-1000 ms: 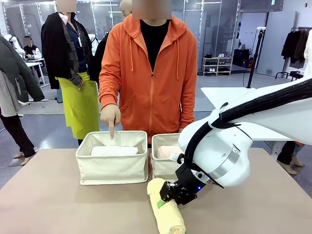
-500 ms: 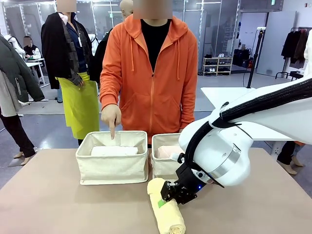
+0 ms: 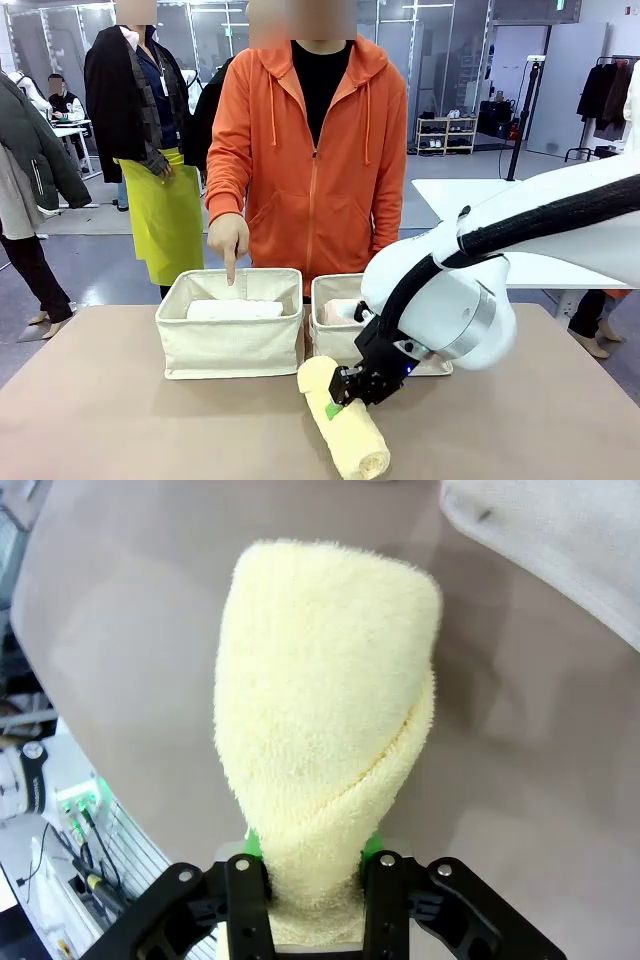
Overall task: Divide the towels into two baskets.
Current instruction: Pick up one hotel-folded towel from the bottom of the table and place it in the Fabric basket indicated by the person.
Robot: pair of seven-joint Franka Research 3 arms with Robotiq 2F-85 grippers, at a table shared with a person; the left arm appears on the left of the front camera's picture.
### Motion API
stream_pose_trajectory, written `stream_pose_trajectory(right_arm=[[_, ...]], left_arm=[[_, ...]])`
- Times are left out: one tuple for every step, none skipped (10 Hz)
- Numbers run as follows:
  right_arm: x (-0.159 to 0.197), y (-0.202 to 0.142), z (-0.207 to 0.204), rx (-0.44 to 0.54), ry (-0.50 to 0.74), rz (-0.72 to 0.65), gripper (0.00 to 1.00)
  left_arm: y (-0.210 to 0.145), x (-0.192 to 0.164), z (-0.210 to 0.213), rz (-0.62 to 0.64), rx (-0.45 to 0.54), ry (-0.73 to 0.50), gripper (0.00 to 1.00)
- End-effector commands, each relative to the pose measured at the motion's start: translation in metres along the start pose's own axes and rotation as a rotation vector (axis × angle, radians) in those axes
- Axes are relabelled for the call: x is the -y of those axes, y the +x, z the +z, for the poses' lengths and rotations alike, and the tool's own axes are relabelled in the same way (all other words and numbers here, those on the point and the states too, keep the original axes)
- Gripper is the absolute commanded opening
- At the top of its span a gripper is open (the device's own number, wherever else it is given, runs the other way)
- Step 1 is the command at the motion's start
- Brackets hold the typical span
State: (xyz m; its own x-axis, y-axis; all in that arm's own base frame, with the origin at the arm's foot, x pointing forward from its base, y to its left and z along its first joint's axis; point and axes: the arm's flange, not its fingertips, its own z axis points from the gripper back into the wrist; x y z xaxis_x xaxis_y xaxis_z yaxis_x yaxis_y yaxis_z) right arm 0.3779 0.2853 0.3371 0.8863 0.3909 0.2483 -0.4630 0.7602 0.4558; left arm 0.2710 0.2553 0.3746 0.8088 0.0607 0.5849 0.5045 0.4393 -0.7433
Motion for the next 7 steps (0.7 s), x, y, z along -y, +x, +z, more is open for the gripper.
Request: stream_pose_trajectory(right_arm=[[-0.049, 0.026, 0.049, -0.052, -0.048, 0.137, 0.37], [-0.073, 0.038, 0.067, -0.089, -0.108, 0.247, 0.37], [-0.095, 0.055, 0.08, -0.111, -0.192, 0.363, 0.37], [-0.112, 0.071, 0.088, -0.135, -0.251, 0.445, 0.37], [-0.129, 0.088, 0.095, -0.148, -0.312, 0.518, 0.37], [-0.146, 0.106, 0.097, -0.159, -0.386, 0.62, 0.37], [-0.162, 0.129, 0.097, -0.151, -0.465, 0.745, 0.37]], left_arm=[[-0.002, 0.005, 0.004, 0.002, -0.006, 0.0, 1.0], [-0.002, 0.005, 0.004, 0.002, -0.006, 0.0, 1.0], [-0.002, 0.005, 0.004, 0.002, -0.006, 0.0, 1.0], [-0.002, 0.005, 0.004, 0.002, -0.006, 0.0, 1.0], [-0.002, 0.005, 0.004, 0.002, -0.006, 0.0, 1.0], [-0.002, 0.005, 0.004, 0.002, -0.006, 0.0, 1.0], [-0.002, 0.005, 0.004, 0.002, -0.006, 0.0, 1.0]])
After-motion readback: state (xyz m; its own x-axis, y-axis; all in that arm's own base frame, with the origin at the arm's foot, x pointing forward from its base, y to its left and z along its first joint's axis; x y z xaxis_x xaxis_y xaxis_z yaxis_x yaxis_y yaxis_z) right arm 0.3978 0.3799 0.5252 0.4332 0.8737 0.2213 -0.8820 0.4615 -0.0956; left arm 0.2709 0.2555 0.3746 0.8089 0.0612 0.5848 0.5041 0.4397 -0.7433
